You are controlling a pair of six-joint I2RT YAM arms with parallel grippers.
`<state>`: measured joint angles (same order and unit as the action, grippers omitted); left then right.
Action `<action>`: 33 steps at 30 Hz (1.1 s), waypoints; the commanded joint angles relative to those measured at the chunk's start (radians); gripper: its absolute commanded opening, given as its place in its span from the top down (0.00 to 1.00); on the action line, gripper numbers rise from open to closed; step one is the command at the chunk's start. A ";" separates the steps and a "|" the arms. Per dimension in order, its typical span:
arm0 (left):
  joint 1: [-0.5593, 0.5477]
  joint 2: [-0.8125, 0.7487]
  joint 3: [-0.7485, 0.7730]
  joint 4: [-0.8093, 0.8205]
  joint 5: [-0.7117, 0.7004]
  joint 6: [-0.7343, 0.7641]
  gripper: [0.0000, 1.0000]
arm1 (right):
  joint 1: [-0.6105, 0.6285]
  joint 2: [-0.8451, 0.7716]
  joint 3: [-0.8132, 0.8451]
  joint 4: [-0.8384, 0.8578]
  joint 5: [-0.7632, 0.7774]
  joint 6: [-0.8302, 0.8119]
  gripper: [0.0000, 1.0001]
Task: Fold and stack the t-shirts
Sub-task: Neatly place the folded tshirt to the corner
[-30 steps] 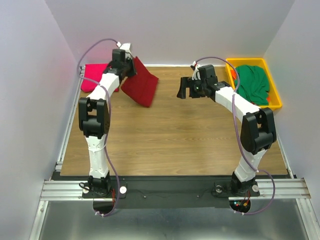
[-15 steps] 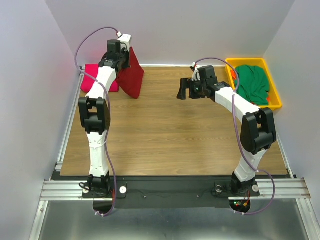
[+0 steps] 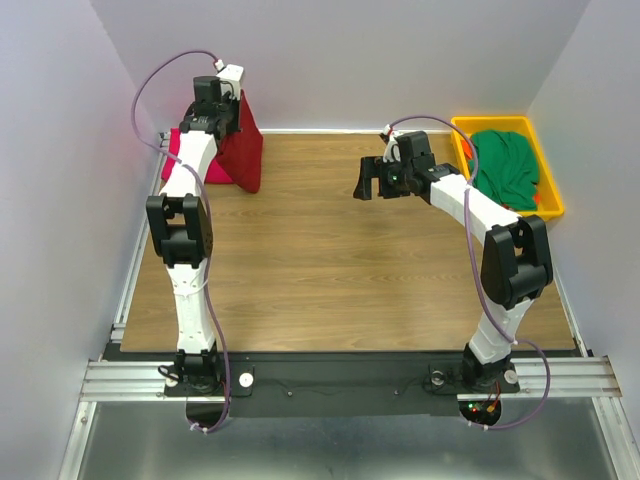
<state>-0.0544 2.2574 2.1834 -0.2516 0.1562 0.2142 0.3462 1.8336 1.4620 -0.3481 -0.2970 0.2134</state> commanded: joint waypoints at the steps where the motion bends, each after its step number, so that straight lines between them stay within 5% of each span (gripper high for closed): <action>1: 0.011 -0.065 0.076 0.061 0.035 0.031 1.00 | -0.001 -0.010 0.021 0.017 -0.013 -0.003 0.00; 33: 0.097 -0.003 0.164 0.029 0.138 0.020 1.00 | -0.001 0.004 0.015 0.014 -0.014 -0.006 0.00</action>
<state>0.0166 2.2601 2.2681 -0.2775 0.2646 0.2199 0.3462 1.8404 1.4620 -0.3511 -0.3000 0.2134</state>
